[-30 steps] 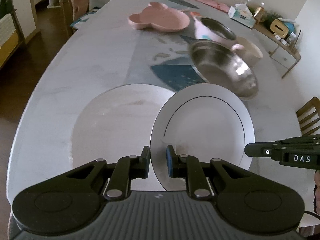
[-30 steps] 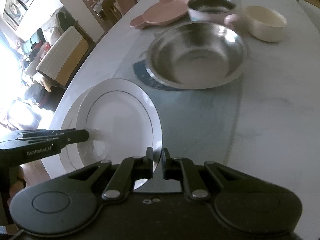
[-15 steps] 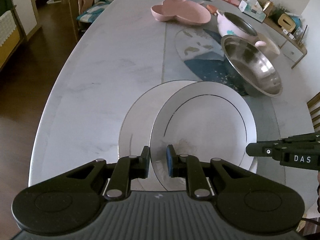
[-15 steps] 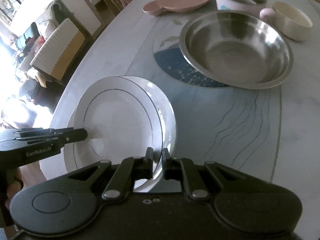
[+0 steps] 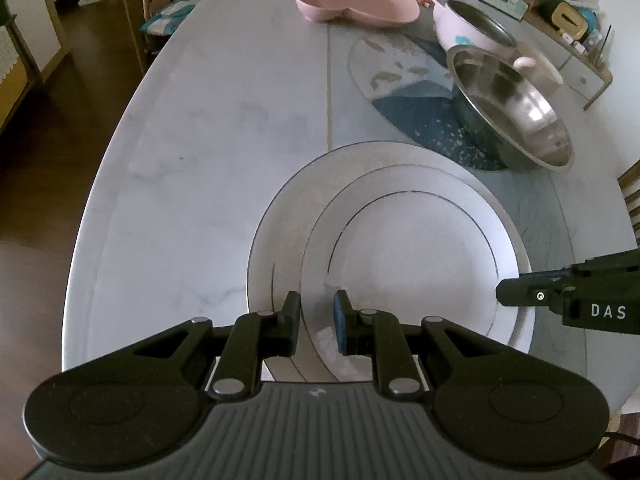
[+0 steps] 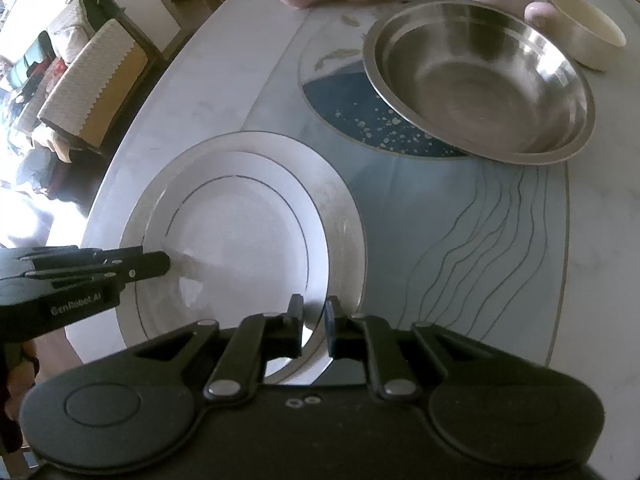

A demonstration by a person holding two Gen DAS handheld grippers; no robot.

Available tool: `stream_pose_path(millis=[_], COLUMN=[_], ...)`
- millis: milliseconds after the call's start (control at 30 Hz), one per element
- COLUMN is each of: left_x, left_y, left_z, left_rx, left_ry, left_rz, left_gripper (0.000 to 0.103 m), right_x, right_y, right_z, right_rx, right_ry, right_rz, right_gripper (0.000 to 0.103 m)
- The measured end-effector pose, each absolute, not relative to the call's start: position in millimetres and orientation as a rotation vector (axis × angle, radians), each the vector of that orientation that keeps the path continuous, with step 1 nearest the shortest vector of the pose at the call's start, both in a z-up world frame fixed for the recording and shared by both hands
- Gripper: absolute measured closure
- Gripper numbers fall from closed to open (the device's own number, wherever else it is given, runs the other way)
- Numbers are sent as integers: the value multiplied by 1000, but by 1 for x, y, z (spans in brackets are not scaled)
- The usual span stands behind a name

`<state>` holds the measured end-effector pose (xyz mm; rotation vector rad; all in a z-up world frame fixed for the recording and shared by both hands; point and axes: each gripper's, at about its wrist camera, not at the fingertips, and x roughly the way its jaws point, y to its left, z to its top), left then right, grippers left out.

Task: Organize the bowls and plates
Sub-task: 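Carry the smaller white plate with both tools and lower it onto the large plate, then open both tools and lift them off the stacked plates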

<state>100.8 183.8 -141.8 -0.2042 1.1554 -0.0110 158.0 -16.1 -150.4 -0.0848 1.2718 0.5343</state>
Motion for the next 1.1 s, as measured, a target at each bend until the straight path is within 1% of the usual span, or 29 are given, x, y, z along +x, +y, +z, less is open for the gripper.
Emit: stream_pose_path(millis=[233,300,533,767,1100], left_x=[103,103,103,100,89], left_y=[185,184,183,183,178], left_z=[-141,-141,-140,-138,-120], left_rx=[-196,-192,-169,-166,-169], left_ry=[1155,1155,1157,1146,1089], left_rz=[-8,-7,-6,-6,-26], left_gripper=[87,87,87,87,86], right_x=[159,158,155,152,141], right_y=[-15,-14,-13,-9,-13], right_z=[-151,-152,-149,-141,-127], right_rx=[-82,-80,-86,-117,-116], right_ry=[1263,1259,1254,1225,1183], right_rz=[521,519,509,514,515], right_gripper=[89,86,83,78,72])
